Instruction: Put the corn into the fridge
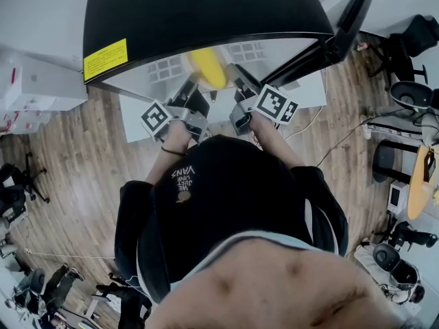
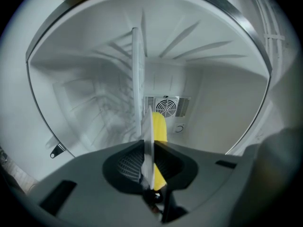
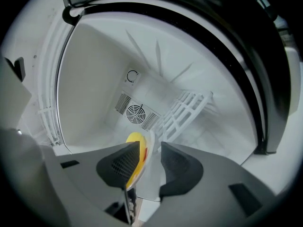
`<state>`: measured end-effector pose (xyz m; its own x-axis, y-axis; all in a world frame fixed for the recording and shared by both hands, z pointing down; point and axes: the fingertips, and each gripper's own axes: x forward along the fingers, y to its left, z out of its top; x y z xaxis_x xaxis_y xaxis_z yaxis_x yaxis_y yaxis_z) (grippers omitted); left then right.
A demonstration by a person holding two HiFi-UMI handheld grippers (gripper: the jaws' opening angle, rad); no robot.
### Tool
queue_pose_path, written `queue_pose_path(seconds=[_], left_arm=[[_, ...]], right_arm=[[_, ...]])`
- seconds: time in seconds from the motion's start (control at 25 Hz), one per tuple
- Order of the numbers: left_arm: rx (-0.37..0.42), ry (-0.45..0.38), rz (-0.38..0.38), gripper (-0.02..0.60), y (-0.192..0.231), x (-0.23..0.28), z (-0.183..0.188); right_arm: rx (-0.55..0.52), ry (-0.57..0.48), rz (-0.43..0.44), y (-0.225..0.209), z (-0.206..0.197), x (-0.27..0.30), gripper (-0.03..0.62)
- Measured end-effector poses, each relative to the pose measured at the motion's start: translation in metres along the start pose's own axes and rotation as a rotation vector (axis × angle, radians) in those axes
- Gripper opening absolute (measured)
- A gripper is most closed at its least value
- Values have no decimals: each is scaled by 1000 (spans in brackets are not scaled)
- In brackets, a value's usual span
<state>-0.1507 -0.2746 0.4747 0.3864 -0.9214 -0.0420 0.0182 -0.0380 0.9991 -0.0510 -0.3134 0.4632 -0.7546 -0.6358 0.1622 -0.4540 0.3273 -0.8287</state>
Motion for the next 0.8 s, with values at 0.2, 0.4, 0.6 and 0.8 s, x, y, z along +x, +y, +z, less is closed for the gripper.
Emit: queue_pose_path(seconds=[0.2, 0.4, 0.6, 0.8], left_arm=[[6, -23, 1, 40, 1, 3, 2], [19, -39, -4, 40, -1, 4, 5], [31, -56, 2, 40, 1, 6, 8], [24, -80, 0, 40, 2, 9, 7]], right_arm=[[-96, -19, 14, 7, 7, -11, 131], [-155, -11, 35, 12, 3, -17, 143], [-240, -7, 43, 17, 1, -22, 162], [-303, 20, 54, 16, -7, -24, 182]])
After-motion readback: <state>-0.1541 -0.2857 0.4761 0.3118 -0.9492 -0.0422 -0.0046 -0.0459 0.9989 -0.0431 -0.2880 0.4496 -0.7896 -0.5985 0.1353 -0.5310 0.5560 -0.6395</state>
